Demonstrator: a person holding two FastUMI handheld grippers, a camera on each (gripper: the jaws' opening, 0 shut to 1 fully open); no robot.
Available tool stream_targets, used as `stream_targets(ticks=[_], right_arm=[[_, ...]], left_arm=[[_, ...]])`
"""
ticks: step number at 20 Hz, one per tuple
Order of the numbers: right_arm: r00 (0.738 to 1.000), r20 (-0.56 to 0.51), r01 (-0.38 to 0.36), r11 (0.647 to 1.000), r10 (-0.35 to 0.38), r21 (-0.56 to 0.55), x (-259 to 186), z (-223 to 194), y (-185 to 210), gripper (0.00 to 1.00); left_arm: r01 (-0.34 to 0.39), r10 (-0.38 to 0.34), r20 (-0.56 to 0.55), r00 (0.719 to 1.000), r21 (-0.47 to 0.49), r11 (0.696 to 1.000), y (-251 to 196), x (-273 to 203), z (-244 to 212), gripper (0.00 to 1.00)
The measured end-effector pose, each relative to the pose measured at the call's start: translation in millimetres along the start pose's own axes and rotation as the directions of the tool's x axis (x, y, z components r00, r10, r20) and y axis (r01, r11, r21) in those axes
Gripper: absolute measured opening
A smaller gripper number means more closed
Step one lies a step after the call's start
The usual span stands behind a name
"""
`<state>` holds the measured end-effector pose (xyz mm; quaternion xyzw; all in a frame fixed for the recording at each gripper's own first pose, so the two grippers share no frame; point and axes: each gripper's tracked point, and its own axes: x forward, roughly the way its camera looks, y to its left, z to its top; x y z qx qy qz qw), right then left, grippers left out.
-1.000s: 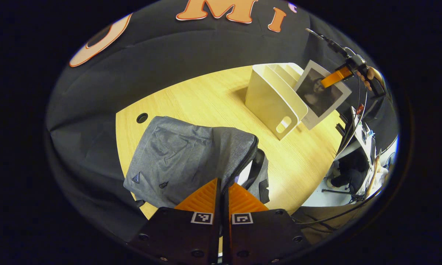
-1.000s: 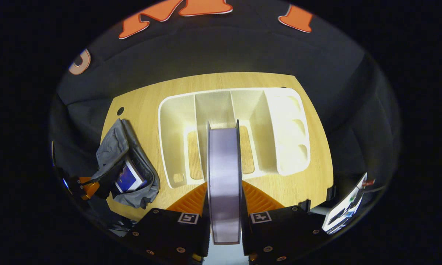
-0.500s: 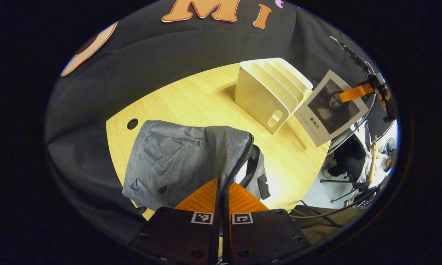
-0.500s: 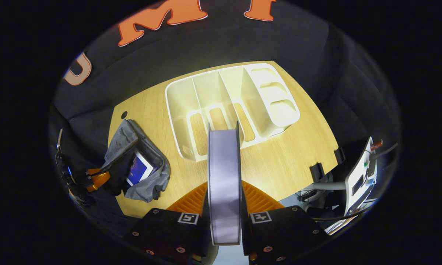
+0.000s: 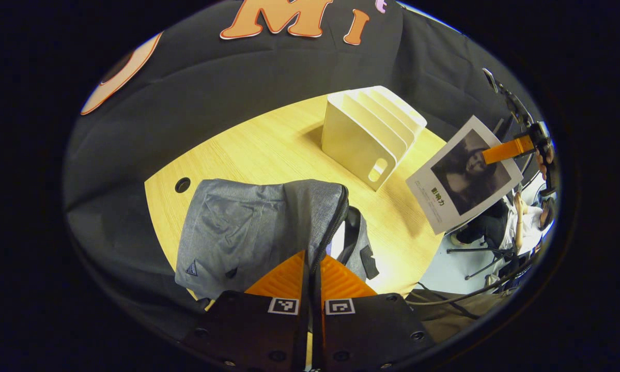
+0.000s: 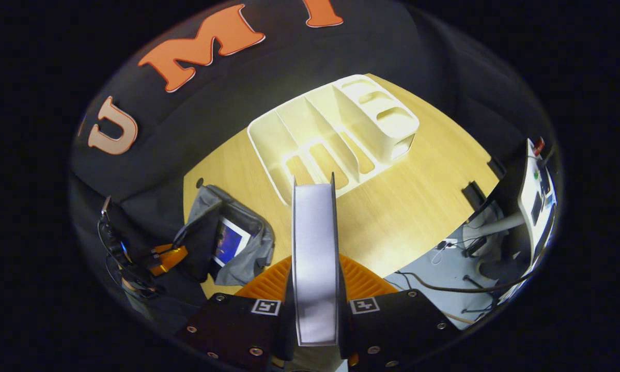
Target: Open the schoolbag, grab two books from the bookshelf and put them into the schoolbag.
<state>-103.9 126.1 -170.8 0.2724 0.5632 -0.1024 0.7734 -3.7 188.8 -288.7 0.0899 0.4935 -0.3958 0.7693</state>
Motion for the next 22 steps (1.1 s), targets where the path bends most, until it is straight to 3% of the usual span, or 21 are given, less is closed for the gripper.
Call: stream_targets(ticks=[3,6,11,22], right_arm=[[0.992,0.036,-0.127,0.986,0.124,0.109,-6,-7,23,0.33],[0.977,0.074,-0.210,0.964,0.200,0.163,1,-9,31,0.33],[0.920,0.113,-0.393,0.882,0.376,0.259,10,-16,61,0.33],[0.850,0.099,-0.519,0.789,0.518,0.330,95,-31,123,0.32]], left_arm=[[-0.005,0.006,0.026,1.000,-0.007,1.000,7,-10,11,0.05],[-0.014,0.014,0.057,0.998,-0.009,1.000,12,-21,25,0.05],[-0.021,0.021,0.085,0.996,0.001,1.000,23,-37,45,0.04],[-0.060,0.060,0.090,0.994,-0.008,0.998,41,-56,69,0.04]])
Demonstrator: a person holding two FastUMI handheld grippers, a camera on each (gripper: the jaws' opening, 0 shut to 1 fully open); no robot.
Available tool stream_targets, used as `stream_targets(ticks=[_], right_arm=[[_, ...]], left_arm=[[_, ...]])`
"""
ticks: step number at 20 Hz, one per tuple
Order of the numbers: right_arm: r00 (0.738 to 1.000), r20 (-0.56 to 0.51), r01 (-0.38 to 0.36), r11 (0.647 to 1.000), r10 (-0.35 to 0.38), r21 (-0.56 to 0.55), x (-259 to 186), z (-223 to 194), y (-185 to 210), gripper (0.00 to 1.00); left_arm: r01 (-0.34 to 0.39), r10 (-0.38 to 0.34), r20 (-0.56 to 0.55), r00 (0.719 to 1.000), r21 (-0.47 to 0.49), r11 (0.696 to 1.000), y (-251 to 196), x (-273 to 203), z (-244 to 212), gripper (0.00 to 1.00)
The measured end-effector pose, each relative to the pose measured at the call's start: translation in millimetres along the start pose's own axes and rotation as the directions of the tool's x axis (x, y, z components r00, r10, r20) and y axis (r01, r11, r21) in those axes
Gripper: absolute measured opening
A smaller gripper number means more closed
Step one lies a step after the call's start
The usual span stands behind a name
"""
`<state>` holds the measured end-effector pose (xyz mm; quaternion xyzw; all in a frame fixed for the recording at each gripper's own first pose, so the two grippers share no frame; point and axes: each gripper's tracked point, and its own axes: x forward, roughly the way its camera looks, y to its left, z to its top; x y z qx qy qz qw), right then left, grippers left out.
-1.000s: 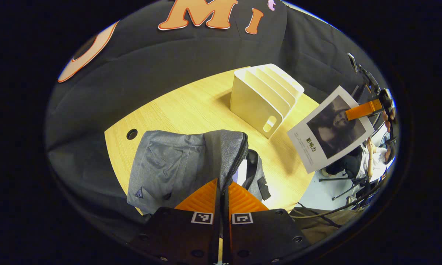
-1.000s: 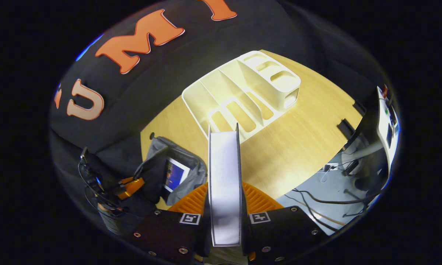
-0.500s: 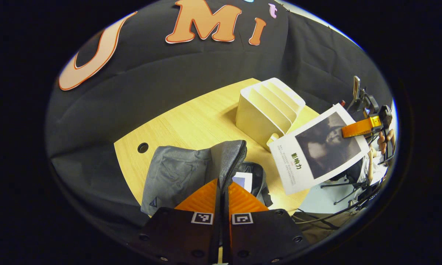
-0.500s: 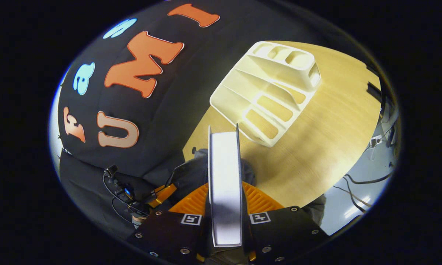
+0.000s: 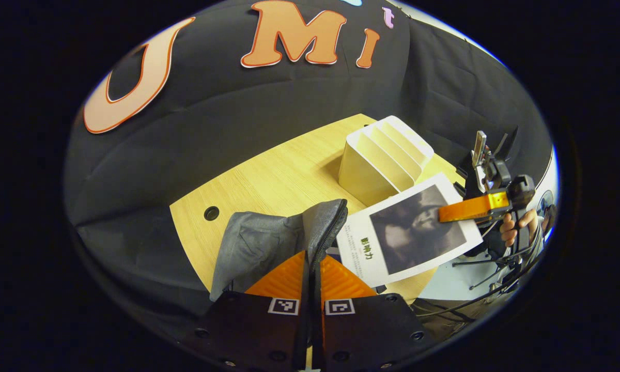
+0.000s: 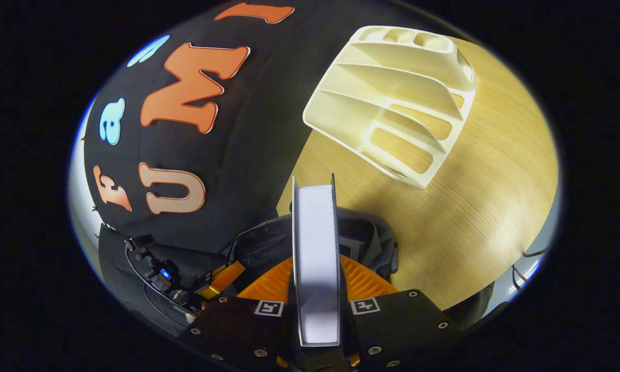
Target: Open the schoolbag, grab two books from the bookshelf and put them into the schoolbag.
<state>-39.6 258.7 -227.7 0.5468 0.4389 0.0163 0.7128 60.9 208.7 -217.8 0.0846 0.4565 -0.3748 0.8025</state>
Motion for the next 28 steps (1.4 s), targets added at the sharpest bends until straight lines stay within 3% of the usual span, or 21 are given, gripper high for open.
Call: stream_targets(ticks=[10,21,28], right_arm=[[0.991,-0.026,-0.124,0.985,0.128,0.119,90,-27,21,0.33],[0.988,-0.019,-0.150,0.984,0.153,0.100,159,-71,29,0.32],[0.995,-0.002,-0.101,0.993,0.101,0.065,189,-87,28,0.36]], left_arm=[[-0.005,0.006,0.040,0.999,-0.031,1.000,-8,-10,18,0.05],[0.042,-0.039,0.083,0.996,-0.037,0.998,-39,-20,23,0.05],[0.085,-0.080,0.095,0.992,-0.053,0.995,-52,-19,14,0.05]])
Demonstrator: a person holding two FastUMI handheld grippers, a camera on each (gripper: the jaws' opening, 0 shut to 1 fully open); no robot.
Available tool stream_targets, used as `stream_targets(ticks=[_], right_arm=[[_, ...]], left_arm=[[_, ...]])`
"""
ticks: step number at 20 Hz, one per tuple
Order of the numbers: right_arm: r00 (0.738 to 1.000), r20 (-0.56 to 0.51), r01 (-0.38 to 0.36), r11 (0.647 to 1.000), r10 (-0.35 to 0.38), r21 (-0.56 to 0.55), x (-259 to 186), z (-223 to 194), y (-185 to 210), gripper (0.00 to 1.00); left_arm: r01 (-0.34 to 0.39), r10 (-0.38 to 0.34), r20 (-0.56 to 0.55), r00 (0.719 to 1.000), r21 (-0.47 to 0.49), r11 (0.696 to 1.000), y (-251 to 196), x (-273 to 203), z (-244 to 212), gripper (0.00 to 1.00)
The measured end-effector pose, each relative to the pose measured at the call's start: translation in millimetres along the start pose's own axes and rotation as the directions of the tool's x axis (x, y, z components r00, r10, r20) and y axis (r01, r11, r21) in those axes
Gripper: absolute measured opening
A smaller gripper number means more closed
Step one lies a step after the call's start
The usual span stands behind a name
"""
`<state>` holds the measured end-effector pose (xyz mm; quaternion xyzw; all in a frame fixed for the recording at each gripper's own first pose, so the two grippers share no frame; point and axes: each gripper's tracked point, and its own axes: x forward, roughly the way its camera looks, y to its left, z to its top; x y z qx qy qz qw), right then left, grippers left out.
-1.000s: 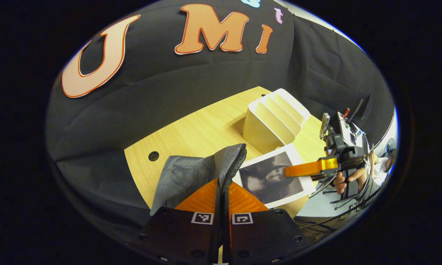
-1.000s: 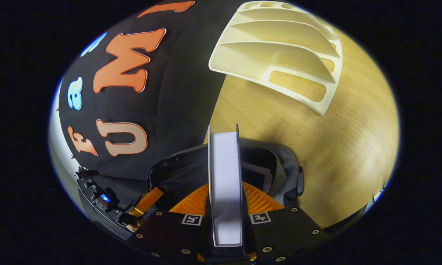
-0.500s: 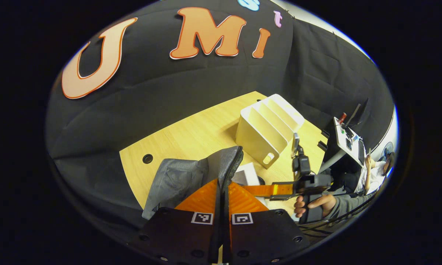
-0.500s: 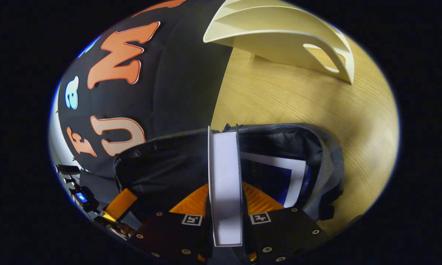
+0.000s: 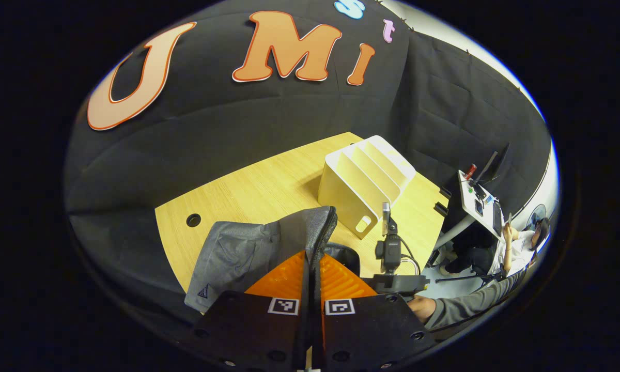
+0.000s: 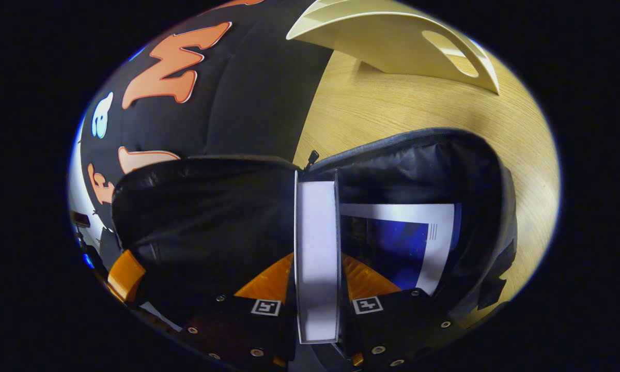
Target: Open the schoolbag, grab two books from the bookshelf and put them into the schoolbag.
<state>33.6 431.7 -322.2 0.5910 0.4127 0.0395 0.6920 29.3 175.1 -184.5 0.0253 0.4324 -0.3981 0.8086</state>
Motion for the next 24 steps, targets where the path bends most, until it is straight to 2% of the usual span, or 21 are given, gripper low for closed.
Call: stream_targets(ticks=[3,4,5,6,7,8,9,13,15,16,18,20,24], right_arm=[[0.996,-0.004,0.083,0.995,-0.084,-0.063,-5,1,-3,0.41],[0.992,-0.009,0.123,0.988,-0.124,-0.097,-10,2,-8,0.47],[0.989,-0.017,0.142,0.982,-0.146,-0.124,-19,2,-10,0.48],[0.985,-0.014,0.165,0.975,-0.169,-0.151,-30,4,-13,0.62],[0.984,-0.011,0.175,0.970,-0.179,-0.171,-41,7,-15,0.66],[0.982,-0.003,0.185,0.964,-0.190,-0.193,-53,11,-16,0.63],[0.980,0.016,0.198,0.955,-0.200,-0.220,-64,18,-16,0.82],[0.967,0.110,0.253,0.903,-0.228,-0.349,-105,56,-21,0.88],[0.963,0.144,0.265,0.874,-0.225,-0.406,-124,76,-21,0.95],[0.962,0.159,0.271,0.859,-0.223,-0.434,-135,87,-20,0.98],[0.961,0.183,0.272,0.830,-0.208,-0.487,-154,110,-18,0.98],[0.963,0.192,0.263,0.800,-0.187,-0.540,-170,134,-16,0.98],[0.961,0.245,0.262,0.698,-0.127,-0.667,-215,187,-11,0.98]], left_arm=[[0.006,-0.006,0.013,1.000,-0.007,1.000,7,3,1,0.04],[0.001,-0.001,0.017,1.000,-0.004,1.000,11,3,0,0.04],[-0.012,0.012,0.024,1.000,-0.001,1.000,16,2,-2,0.05],[-0.018,0.018,0.032,0.999,-0.005,1.000,19,1,-3,0.05],[-0.024,0.024,0.039,0.999,-0.010,1.000,17,-10,-12,0.05],[-0.033,0.034,0.044,0.998,-0.016,0.999,18,-10,-15,0.05],[-0.039,0.040,0.047,0.998,-0.027,0.999,19,-9,-19,0.05],[-0.049,0.050,0.047,0.998,-0.034,0.998,2,2,-30,0.09],[-0.068,0.070,0.059,0.996,-0.037,0.997,-12,3,-31,0.16],[-0.067,0.070,0.073,0.995,-0.040,0.997,-21,2,-29,0.23],[-0.091,0.095,0.096,0.991,-0.046,0.995,-38,4,-24,0.38],[-0.141,0.147,0.123,0.981,-0.057,0.988,-54,11,-16,0.47],[-0.232,0.253,0.206,0.945,-0.120,0.965,-93,22,4,0.61]])
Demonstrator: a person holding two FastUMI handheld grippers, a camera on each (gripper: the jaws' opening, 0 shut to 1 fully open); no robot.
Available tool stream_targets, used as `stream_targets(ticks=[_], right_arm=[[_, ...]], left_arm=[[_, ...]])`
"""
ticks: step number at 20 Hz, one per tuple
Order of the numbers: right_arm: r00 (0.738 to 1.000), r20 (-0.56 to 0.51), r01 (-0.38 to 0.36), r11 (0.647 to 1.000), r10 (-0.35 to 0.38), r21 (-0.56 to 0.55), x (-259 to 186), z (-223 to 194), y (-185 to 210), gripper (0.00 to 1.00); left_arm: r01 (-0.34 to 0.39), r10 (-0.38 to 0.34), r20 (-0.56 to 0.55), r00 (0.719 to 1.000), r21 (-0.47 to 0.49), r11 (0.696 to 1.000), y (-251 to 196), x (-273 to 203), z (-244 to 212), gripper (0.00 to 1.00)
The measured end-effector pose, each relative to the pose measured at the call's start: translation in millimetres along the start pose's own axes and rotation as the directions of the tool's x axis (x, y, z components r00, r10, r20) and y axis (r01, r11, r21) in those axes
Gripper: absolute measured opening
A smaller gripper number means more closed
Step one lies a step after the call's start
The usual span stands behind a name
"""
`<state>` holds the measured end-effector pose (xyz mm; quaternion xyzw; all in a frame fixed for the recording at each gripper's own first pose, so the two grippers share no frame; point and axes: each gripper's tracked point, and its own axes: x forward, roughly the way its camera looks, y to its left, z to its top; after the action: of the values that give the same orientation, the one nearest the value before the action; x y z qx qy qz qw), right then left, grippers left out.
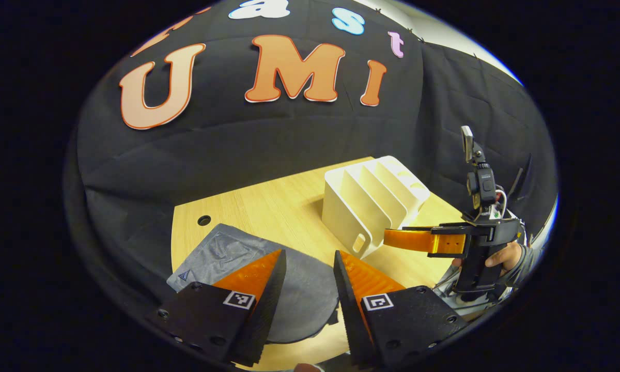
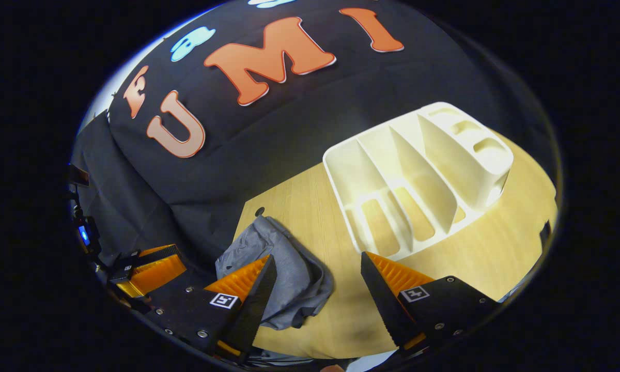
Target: Open the schoolbag, grab two books from the bookshelf and put them into the schoolbag.
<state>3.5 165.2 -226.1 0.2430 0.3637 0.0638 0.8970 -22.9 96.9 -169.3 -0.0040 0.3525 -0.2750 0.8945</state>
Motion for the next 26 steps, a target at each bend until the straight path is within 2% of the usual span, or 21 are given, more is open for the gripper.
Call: stream_targets(ticks=[1,4,7,9,12,14,16,18,21,22,24,26], right_arm=[[1.000,0.030,-0.001,0.999,0.003,-0.043,-9,14,-9,0.98],[0.992,0.124,0.012,0.986,0.009,-0.168,-39,54,-33,0.98],[0.979,0.200,0.022,0.963,0.033,-0.269,-67,88,-48,0.98],[0.972,0.229,0.025,0.949,0.051,-0.316,-86,103,-58,0.98],[0.959,0.277,0.046,0.928,0.062,-0.369,-110,122,-69,0.98],[0.949,0.307,0.053,0.919,0.075,-0.390,-124,130,-71,0.98],[0.938,0.333,0.047,0.911,0.101,-0.410,-134,137,-66,0.97],[0.932,0.353,0.086,0.904,0.075,-0.419,-139,141,-70,0.98],[0.895,0.438,0.118,0.905,0.081,-0.408,-154,153,-57,0.98],[0.884,0.462,0.132,0.906,0.076,-0.402,-154,155,-55,0.98],[0.866,0.493,0.138,0.907,0.083,-0.397,-162,159,-48,0.97],[0.831,0.544,0.151,0.896,0.114,-0.417,-172,170,-38,0.97]], left_arm=[[-0.012,0.012,0.028,1.000,-0.020,1.000,-14,-1,5,0.62],[-0.072,0.079,0.108,0.991,-0.066,0.995,-50,-7,22,0.77],[-0.153,0.169,0.172,0.970,-0.099,0.983,-81,-15,36,0.83],[-0.196,0.225,0.224,0.948,-0.144,0.970,-103,-21,50,0.83],[-0.198,0.257,0.296,0.920,-0.213,0.957,-136,-28,59,0.85],[-0.201,0.271,0.348,0.897,-0.224,0.954,-154,-33,72,0.86],[-0.177,0.252,0.405,0.879,-0.214,0.961,-173,-38,90,0.87],[-0.187,0.261,0.489,0.832,-0.196,0.963,-179,-49,111,0.88],[-0.250,0.300,0.606,0.737,-0.168,0.954,-180,-74,128,0.85],[-0.276,0.309,0.641,0.703,-0.155,0.948,-178,-80,136,0.92],[-0.325,0.334,0.652,0.681,-0.139,0.935,-174,-85,133,0.92],[-0.343,0.352,0.665,0.659,-0.151,0.927,-169,-84,132,0.93]])
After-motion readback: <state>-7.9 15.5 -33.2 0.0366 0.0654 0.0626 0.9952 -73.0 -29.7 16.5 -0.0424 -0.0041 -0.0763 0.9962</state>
